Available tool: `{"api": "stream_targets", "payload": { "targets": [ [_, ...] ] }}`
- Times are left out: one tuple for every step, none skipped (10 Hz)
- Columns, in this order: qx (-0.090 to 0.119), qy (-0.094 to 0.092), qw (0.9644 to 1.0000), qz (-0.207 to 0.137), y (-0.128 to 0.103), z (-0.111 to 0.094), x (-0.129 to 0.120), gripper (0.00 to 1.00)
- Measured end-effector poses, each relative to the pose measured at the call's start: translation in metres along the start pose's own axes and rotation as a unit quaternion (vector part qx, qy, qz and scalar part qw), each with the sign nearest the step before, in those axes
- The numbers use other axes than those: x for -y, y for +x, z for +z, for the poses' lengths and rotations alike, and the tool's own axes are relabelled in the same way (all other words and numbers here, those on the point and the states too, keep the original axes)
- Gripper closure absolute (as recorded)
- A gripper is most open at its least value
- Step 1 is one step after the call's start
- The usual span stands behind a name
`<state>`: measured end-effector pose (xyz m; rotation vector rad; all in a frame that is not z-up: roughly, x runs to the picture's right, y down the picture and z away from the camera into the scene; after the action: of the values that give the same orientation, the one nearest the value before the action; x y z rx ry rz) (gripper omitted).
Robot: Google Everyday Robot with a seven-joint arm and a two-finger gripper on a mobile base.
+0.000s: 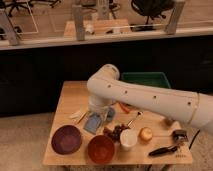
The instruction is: Place sponge in red bowl
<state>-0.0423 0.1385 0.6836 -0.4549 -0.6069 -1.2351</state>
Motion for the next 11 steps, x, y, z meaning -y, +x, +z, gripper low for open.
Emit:
{"api": "stream_targets", "payload": {
  "targets": [
    [0.006, -0.002, 1.0, -0.001, -0.012, 0.003, -0.003, 0.47],
    [0.008, -0.006, 0.9999, 0.0, -0.022, 0.006, -0.006, 0.47],
    [0.009, -0.01, 0.9999, 0.003, -0.033, 0.009, -0.011, 0.47],
    [0.01, -0.011, 0.9999, 0.006, -0.041, 0.013, -0.02, 0.47],
    [0.01, -0.009, 0.9999, 0.011, -0.045, 0.015, -0.027, 0.47],
    [0.011, -0.008, 0.9999, 0.009, -0.05, 0.02, -0.031, 0.47],
    [0.012, -0.005, 0.9999, 0.003, -0.054, 0.025, -0.033, 0.47],
    [0.013, -0.003, 0.9999, -0.002, -0.056, 0.031, -0.034, 0.47],
    [0.017, 0.0, 0.9998, -0.009, -0.059, 0.042, -0.036, 0.47],
    [0.021, 0.002, 0.9997, -0.014, -0.062, 0.051, -0.038, 0.47],
    [0.022, 0.003, 0.9996, -0.017, -0.063, 0.058, -0.04, 0.47]
  ]
}}
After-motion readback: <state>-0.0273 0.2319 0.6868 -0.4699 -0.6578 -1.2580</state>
